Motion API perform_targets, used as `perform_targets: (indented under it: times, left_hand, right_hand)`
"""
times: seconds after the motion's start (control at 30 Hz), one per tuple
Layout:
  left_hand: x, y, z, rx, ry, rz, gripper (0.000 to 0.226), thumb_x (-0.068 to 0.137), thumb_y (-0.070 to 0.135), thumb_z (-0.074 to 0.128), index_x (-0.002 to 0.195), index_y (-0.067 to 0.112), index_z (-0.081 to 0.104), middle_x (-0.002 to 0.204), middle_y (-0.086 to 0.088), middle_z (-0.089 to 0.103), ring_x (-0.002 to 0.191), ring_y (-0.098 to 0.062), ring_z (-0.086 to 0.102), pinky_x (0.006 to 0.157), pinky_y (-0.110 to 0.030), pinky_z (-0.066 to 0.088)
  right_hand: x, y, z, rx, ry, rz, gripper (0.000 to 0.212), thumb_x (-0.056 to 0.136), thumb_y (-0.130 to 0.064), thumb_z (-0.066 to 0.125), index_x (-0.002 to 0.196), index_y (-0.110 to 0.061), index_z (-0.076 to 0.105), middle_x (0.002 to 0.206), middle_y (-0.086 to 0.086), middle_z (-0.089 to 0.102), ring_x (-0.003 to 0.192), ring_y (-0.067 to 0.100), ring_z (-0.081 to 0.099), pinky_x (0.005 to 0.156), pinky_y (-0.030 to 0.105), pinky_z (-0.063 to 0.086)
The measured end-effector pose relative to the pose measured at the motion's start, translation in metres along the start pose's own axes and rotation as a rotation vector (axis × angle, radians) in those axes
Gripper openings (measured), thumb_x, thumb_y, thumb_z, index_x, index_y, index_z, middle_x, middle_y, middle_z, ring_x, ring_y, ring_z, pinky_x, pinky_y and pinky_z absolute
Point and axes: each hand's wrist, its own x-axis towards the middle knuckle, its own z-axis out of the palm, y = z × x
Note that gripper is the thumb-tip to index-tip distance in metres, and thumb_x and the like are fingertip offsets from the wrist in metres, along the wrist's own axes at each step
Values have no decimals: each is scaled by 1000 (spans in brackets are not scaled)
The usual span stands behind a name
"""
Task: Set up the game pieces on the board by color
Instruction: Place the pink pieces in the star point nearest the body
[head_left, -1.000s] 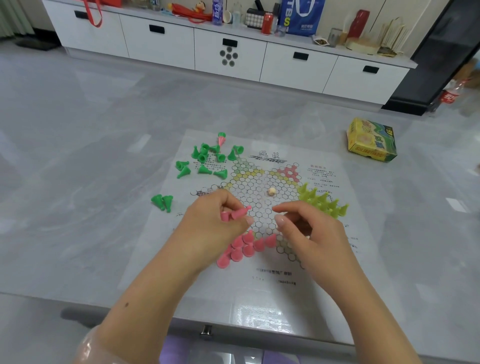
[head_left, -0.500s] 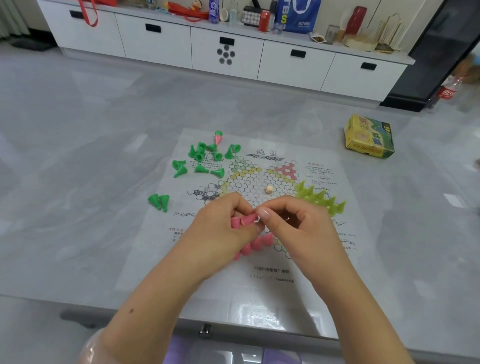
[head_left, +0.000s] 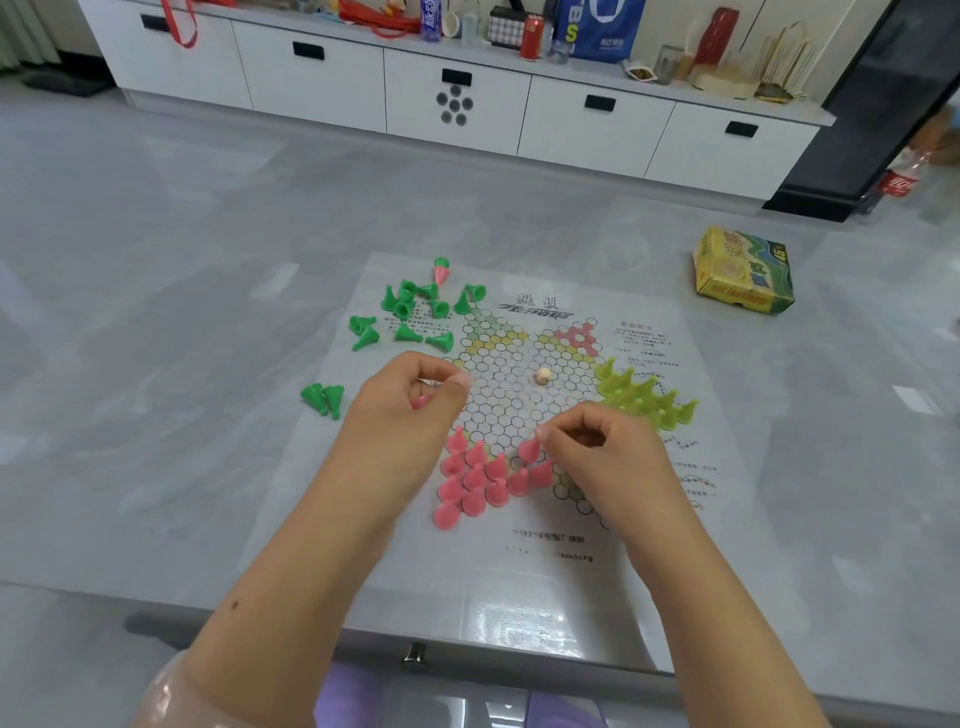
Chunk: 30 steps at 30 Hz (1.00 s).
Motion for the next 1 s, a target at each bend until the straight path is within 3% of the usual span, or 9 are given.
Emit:
perform_targets:
  times: [0.17, 0.3, 0.53, 0.67, 0.73, 0.9, 1.0]
  left_hand:
    - [1, 1, -2, -32, 12, -21, 10, 88, 22, 53, 82, 25, 60, 67, 4, 44, 54, -9, 38, 54, -23, 30]
    - [1, 1, -4, -46, 24, -31, 13, 88, 18, 52, 81, 26, 60, 66, 4, 45, 51, -8, 37, 50, -23, 29]
    - [1, 4, -6, -58, 21, -32, 13, 87, 17, 51, 82, 26, 59, 65, 4, 46, 51, -9, 37, 51, -24, 28]
    - [1, 4, -6, -58, 7, -40, 14, 88, 16, 50, 83, 25, 60, 65, 4, 46, 51, -9, 37, 51, -24, 28]
    - [1, 4, -7, -59, 1, -39, 14, 88, 16, 50, 84, 25, 60, 65, 4, 46, 51, -8, 38, 51, -24, 28]
    - [0, 5, -7, -103, -5, -68, 13, 89, 15, 48, 89, 21, 60, 68, 3, 49, 52, -9, 39, 48, -21, 30]
    - [0, 6, -4, -238, -53, -120, 17, 92, 6, 42, 93, 14, 57, 68, 0, 51, 46, -7, 44, 43, -18, 38]
  right_hand:
    - [2, 3, 5, -47, -1, 15, 17, 79, -8, 62, 65, -15, 66, 65, -4, 72, 57, 6, 63, 47, 10, 39]
    - [1, 1, 7, -59, 5, 18, 20, 78, -6, 61, 61, -18, 65, 64, -3, 72, 66, 18, 68, 53, 18, 43]
    - [1, 1, 9, -96, 11, 19, 23, 77, -8, 63, 59, -22, 65, 53, -7, 63, 61, 17, 61, 57, 26, 45]
    - [2, 1, 10, -117, 15, 5, 25, 77, -9, 64, 57, -24, 64, 62, 5, 66, 61, 18, 56, 59, 31, 46]
    - [1, 1, 10, -114, 8, 10, 22, 79, -10, 63, 60, -22, 65, 65, 2, 69, 63, 18, 60, 62, 32, 48]
    - [-1, -3, 6, -25, 29, 30, 20, 90, -21, 54, 75, -18, 67, 73, -8, 69, 64, 2, 61, 53, 12, 44]
    - [-2, -7, 5, 53, 126, -19, 23, 93, -22, 49, 78, -23, 66, 83, -16, 65, 79, -2, 58, 63, 13, 42]
